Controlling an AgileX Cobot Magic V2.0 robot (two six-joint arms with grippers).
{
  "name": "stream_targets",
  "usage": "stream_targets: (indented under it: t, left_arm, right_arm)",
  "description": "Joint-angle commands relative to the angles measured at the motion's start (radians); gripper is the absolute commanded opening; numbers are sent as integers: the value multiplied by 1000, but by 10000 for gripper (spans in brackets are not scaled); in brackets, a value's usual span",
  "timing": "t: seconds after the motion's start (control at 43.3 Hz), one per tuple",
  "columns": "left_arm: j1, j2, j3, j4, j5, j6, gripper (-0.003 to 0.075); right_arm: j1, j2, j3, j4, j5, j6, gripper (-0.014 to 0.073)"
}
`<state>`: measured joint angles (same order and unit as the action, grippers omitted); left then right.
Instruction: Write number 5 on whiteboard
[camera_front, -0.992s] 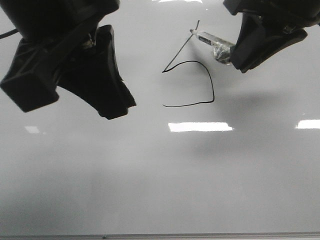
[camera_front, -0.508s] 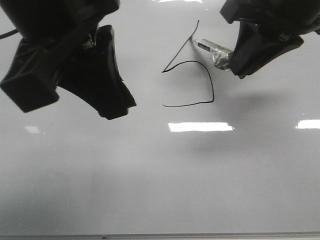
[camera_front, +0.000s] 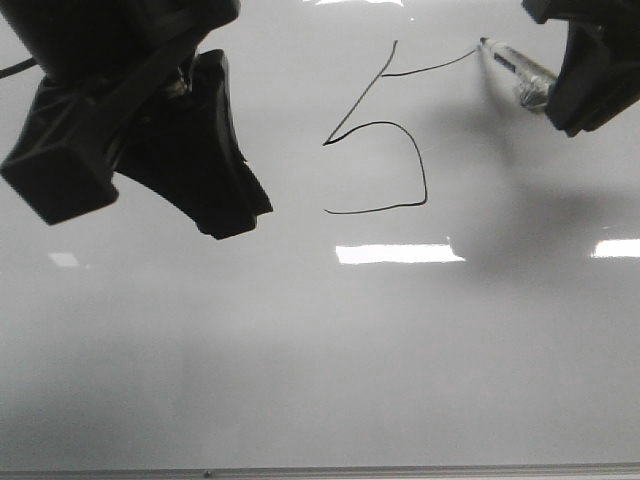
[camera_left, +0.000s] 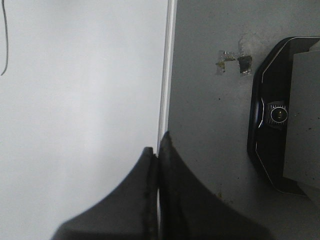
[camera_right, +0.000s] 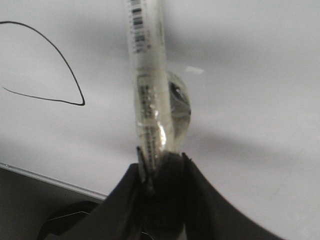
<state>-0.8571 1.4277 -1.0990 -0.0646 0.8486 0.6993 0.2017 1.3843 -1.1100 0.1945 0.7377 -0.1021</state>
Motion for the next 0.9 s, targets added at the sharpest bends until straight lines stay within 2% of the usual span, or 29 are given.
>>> stream_targets:
  t: [0.0,0.231,0.369,0.485,0.623,0.692,0.877]
  left_arm:
    - [-5,-37,-34,-17,-38,-9,-20]
    - [-5,-37,-41,-34,-36,-9,-20]
    - [-5,-39,-103,-33,87,-9,2]
    - [-5,-39,-176,-37,189,-9,151]
    - [-5,-39,-231,-53,230,-9,426]
    - [-5,-39,-253,-53,237,-9,519]
    - [-5,-39,-291,-53,203,37,536]
  right_arm:
    - [14,-83,-33,6,-14,-57,-62]
    - [105,-152,-21,-37,99,-328,-62]
    - [199,-171,14,-63,93,-456,-62]
    - [270,-173,49,-64,92,-484,-62]
    - [339,-173,76,-72,82,-484,-62]
    - [362,-173,76,-74,82,-484,-62]
    - [398,-173,76,-74,77,-484,-62]
